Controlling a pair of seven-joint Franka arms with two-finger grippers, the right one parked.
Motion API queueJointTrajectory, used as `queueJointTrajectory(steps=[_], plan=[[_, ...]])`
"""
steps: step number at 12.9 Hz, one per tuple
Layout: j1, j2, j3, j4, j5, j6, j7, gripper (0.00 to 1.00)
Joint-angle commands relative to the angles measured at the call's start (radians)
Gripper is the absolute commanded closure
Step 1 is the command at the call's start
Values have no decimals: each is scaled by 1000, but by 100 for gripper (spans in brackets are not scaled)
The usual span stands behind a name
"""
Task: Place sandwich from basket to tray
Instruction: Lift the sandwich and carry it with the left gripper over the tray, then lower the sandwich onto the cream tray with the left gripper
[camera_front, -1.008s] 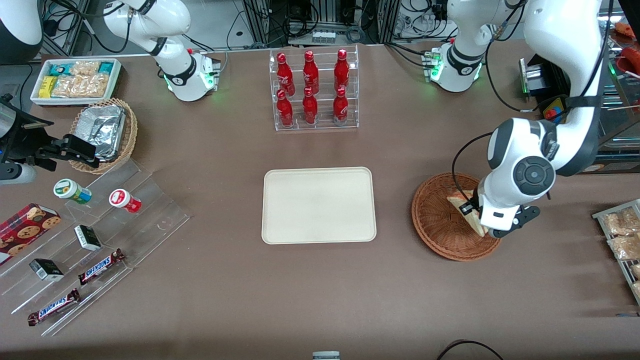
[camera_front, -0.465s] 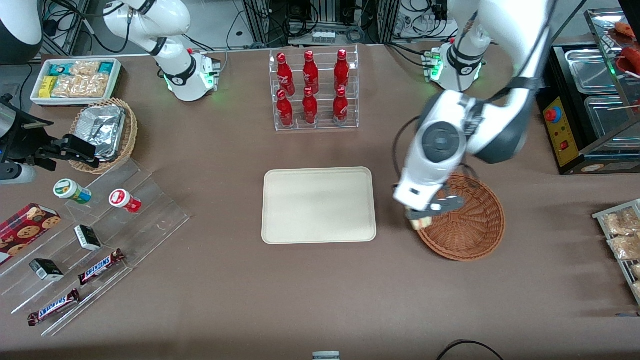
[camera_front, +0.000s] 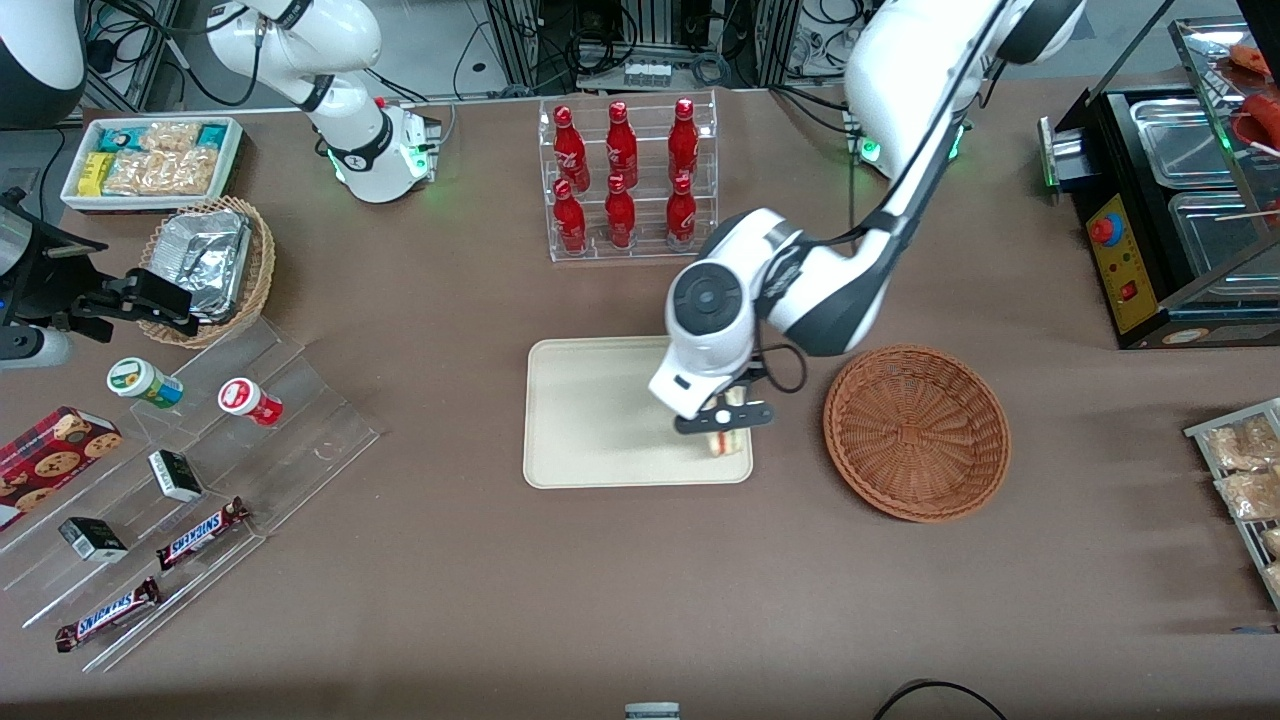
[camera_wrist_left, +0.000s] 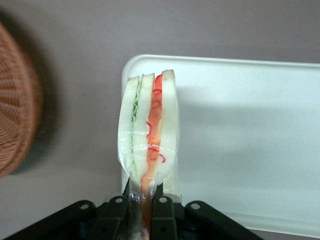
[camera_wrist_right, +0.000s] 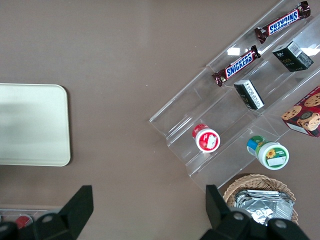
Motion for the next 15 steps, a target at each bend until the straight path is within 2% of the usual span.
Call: queueJointTrajectory(steps=[1, 7, 8, 10, 14, 15], plan=[[-53, 79, 13, 84, 12, 22, -11, 100], [-117, 126, 16, 86, 16, 53, -2, 100], [-134, 140, 19, 86, 23, 58, -1, 100], [-145, 164, 18, 84, 84, 60, -14, 100], [-151, 189, 18, 84, 91, 101, -14, 100], [-151, 188, 18, 83, 91, 99, -19, 92]])
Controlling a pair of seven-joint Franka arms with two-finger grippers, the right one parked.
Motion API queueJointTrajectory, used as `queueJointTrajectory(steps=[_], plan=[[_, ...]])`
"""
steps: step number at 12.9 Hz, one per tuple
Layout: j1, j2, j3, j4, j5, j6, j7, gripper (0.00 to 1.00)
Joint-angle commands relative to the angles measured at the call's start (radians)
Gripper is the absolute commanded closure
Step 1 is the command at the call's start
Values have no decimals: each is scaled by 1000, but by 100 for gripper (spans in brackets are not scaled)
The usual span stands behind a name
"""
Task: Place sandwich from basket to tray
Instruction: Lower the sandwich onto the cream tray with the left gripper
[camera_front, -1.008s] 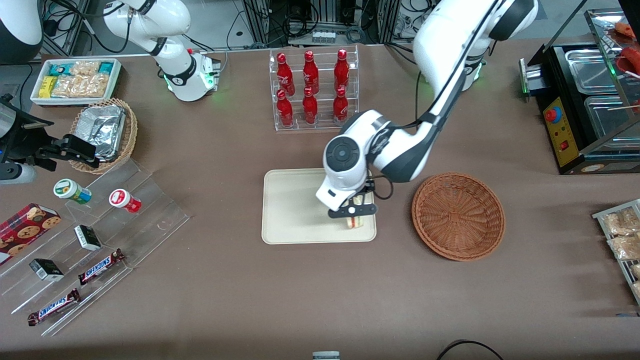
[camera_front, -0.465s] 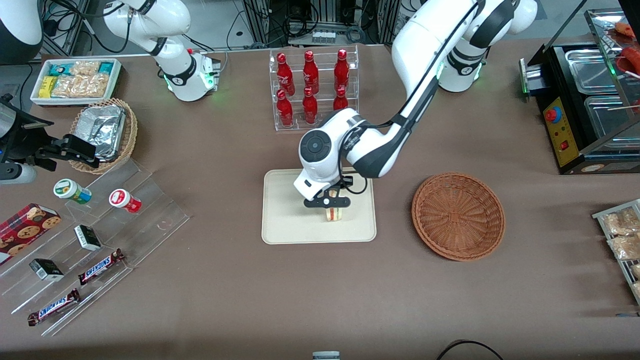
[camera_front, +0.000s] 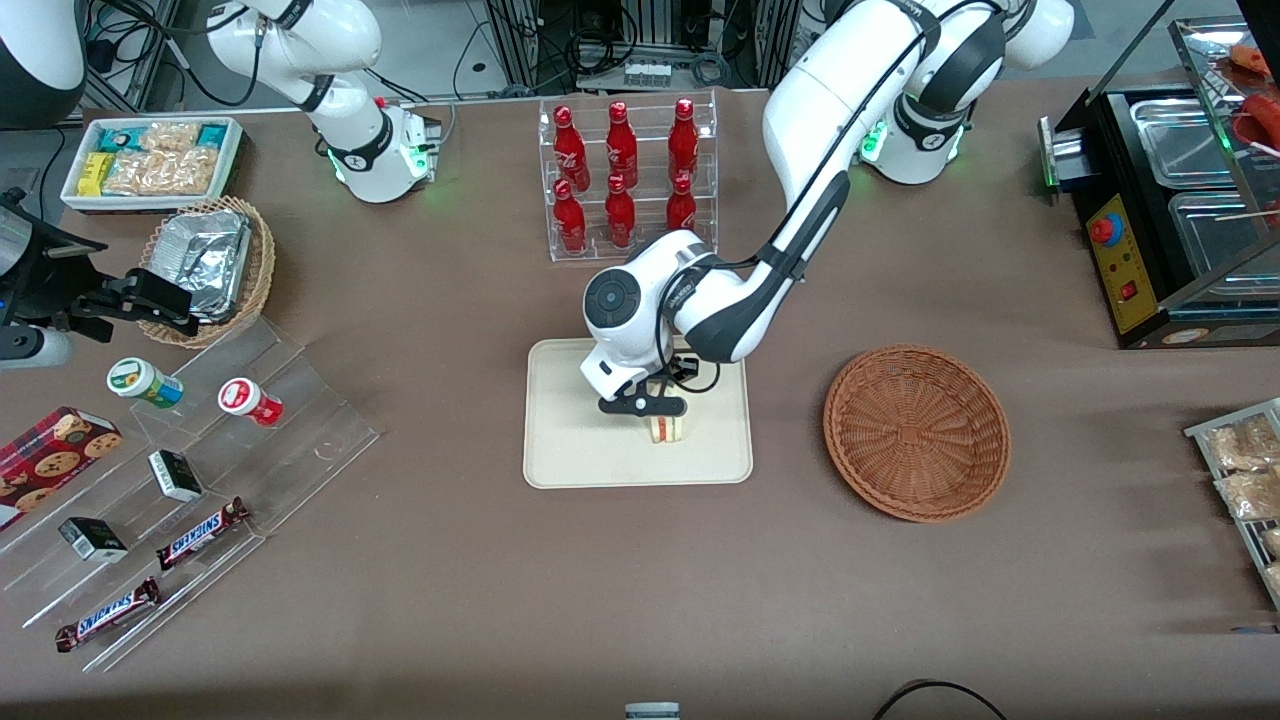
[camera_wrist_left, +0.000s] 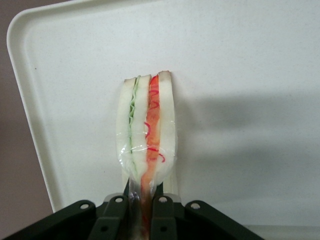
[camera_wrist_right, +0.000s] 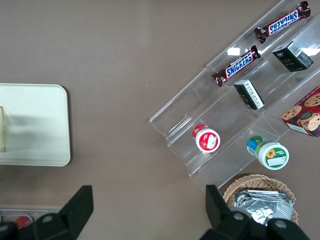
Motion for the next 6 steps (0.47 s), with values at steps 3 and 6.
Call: queueJointTrajectory(steps=[3, 6], plan=[[-6, 8, 17, 31, 16, -2, -28, 0], [5, -55, 18, 32, 10, -52, -27, 0]])
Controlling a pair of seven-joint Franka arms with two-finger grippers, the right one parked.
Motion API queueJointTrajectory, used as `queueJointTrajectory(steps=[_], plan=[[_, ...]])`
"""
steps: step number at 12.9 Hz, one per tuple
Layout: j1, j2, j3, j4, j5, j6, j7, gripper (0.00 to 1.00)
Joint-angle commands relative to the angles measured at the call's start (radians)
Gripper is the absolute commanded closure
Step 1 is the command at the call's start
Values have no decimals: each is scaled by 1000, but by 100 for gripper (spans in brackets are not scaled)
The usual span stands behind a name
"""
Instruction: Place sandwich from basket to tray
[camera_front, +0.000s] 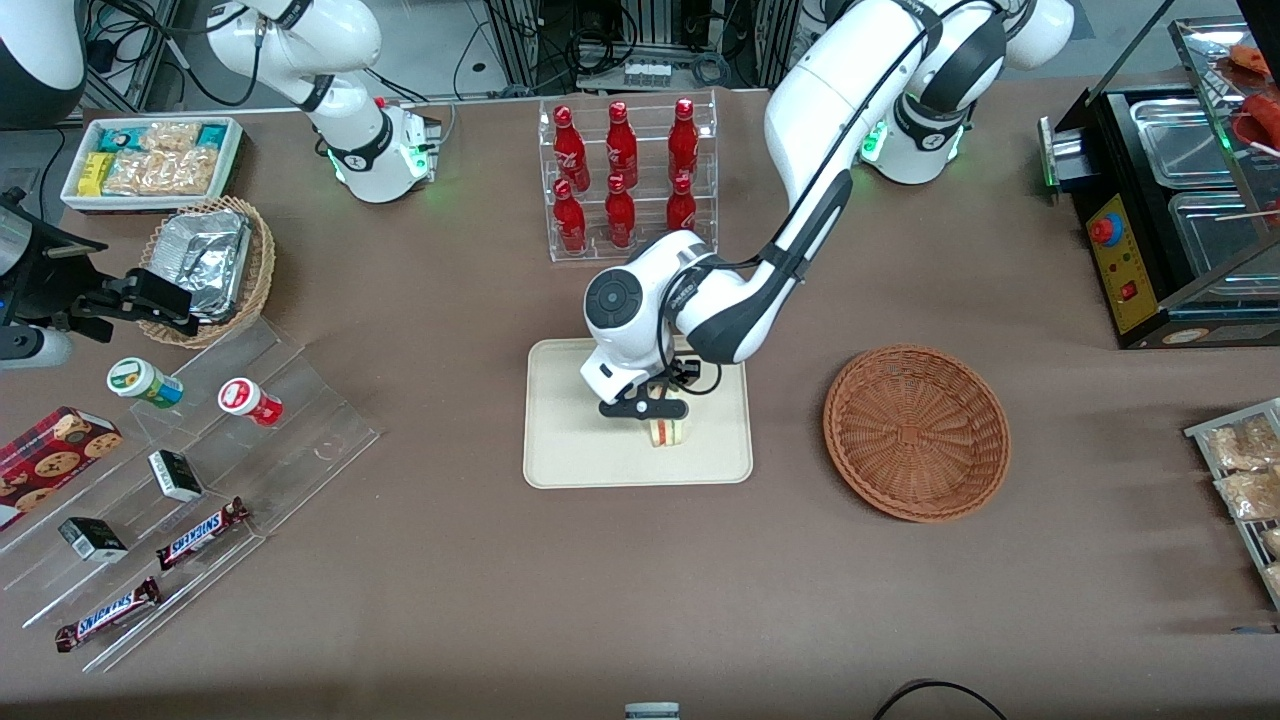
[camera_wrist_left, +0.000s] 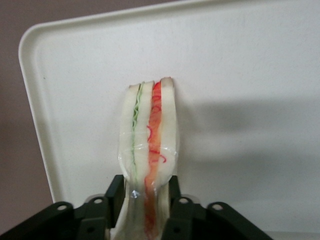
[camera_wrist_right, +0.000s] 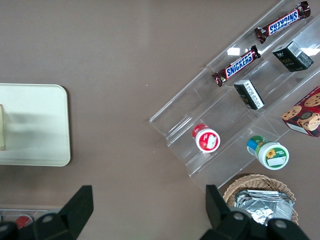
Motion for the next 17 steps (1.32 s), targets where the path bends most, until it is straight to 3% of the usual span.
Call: queueJointTrajectory(steps=[1, 2, 4, 8, 10, 17], plan=[[16, -71, 5, 7, 8, -83, -20, 0], [17, -98, 5, 7, 5, -112, -20, 0], [78, -196, 5, -3, -75, -161, -59, 0], [165, -394, 5, -45, -89, -330, -55, 0], [258, -543, 2, -125, -98, -365, -18, 0], [581, -876, 7, -332, -176, -490, 495, 0]])
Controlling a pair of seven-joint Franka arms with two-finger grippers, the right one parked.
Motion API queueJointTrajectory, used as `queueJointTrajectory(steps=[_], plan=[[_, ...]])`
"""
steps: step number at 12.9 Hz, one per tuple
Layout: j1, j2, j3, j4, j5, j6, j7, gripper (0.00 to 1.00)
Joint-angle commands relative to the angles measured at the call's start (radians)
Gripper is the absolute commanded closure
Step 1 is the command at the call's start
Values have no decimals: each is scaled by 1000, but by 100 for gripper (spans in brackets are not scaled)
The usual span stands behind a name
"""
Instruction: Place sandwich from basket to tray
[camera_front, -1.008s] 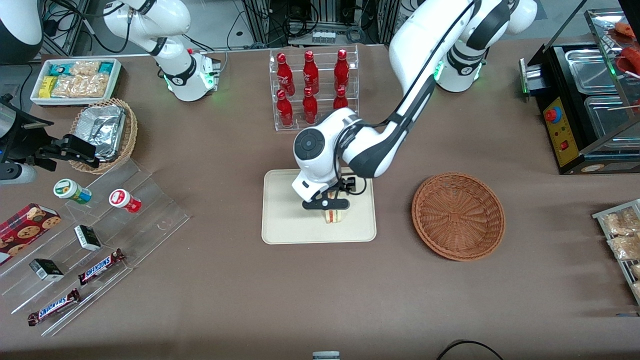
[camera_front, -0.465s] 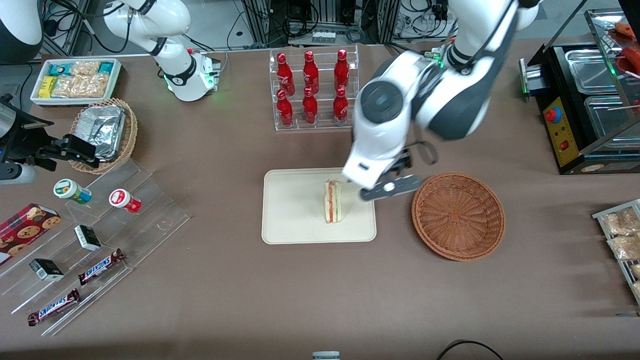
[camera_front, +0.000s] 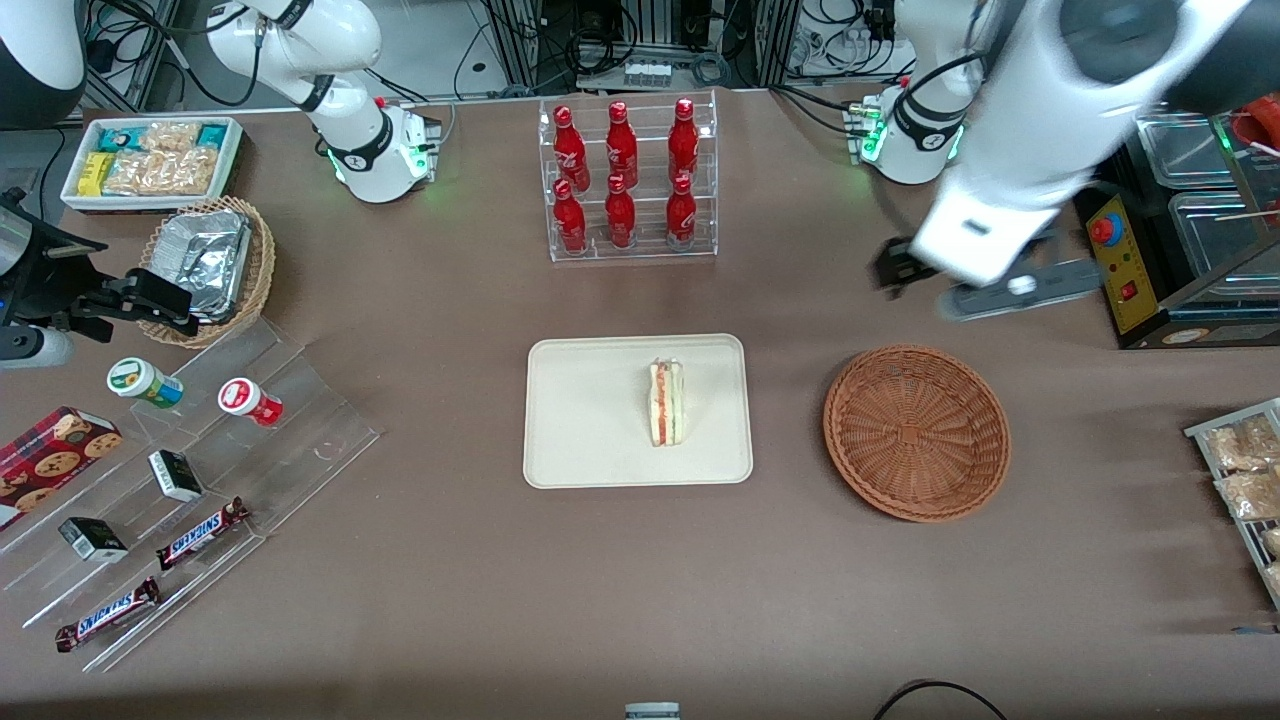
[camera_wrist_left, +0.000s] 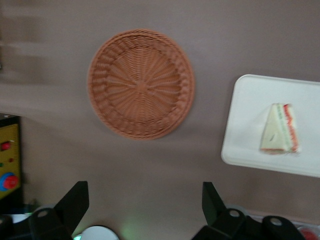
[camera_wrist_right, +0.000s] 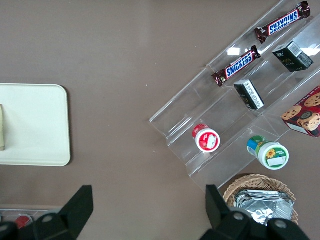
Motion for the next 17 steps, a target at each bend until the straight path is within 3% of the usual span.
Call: queueJointTrajectory(steps=[1, 5, 17], plan=[[150, -108, -11, -91, -53, -21, 187, 0], [270, -162, -10, -126, -58, -32, 332, 0], [272, -101, -2, -53, -78, -41, 401, 0]])
